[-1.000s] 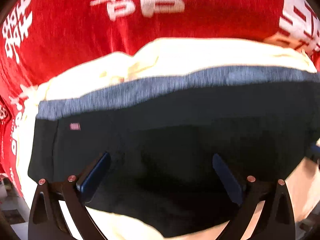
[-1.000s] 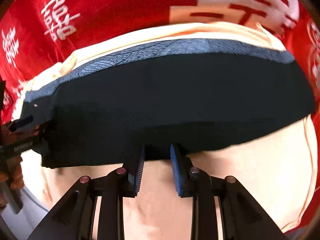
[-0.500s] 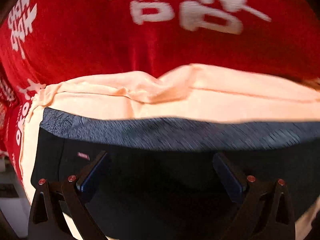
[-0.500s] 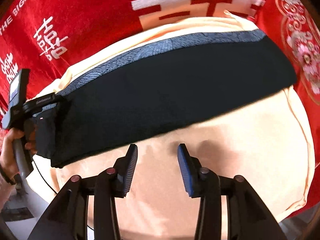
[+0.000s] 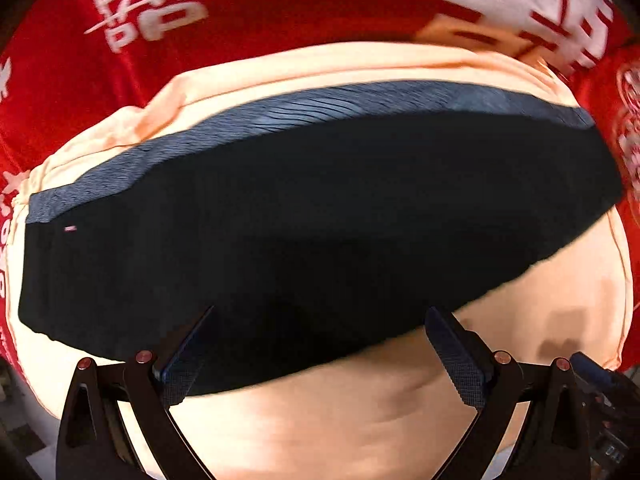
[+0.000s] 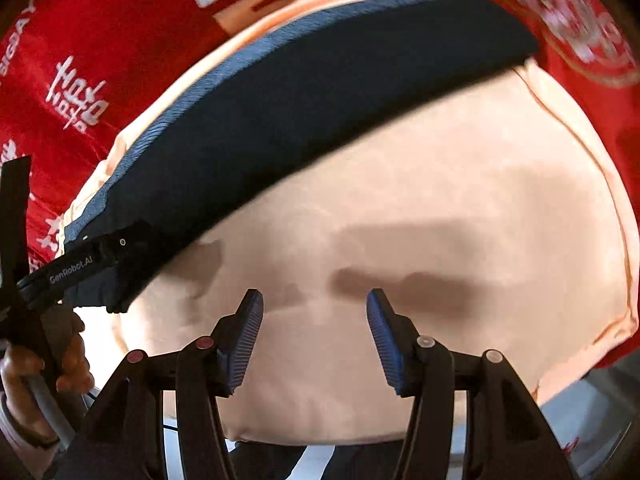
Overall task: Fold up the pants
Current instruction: 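Grasp the folded edge of the black trousers with both grippers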
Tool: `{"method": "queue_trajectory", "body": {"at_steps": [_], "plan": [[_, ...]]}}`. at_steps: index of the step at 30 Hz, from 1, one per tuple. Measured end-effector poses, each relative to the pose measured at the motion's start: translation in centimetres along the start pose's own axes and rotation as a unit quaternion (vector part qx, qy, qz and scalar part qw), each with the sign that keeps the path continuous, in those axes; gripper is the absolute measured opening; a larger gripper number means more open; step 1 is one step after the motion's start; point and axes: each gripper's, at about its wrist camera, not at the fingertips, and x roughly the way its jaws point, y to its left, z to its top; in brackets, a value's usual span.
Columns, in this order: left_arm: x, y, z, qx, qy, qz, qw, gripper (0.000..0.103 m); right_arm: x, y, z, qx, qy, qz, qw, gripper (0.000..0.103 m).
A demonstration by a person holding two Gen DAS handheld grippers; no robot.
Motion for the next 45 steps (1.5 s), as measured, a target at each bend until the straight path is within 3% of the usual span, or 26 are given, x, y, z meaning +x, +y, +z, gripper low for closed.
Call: {"method": "queue_trajectory", "body": {"at_steps": [5,9,17,28,45], "plan": [[-0.1,-3.2,-0.3,0.017,-0.007,0.029,0.9994,0.102,-0.5,-3.2,0.6,0.042,-0.010,0.023,0.999,0.058],[0.0,-4.8,0.4,0.010,-0.007,0.025,0.9996,0.102,-1.1,-5.8,1.8,0.087,-0.022,0.061,0.994,0.058],[-0.9,-9.3,2.0,0.017,-0.010,0.029,0.9994,0.102,-1.9,-9.1,4.5,0.109,-0.045,0.085,0.989,0.058],[0.3,-10.6,5.0,-0.008,-0.013,0.035,0.9993,0.102,-0.3,-12.6,8.3,0.147,-0.074,0.129,0.978,0.058],[0.2,-13.0,6.0,-0.007,-0.015,0.033,0.9993,0.102,0.2,-14.3,9.1,0.164,-0.074,0.161,0.970,0.058]]}}
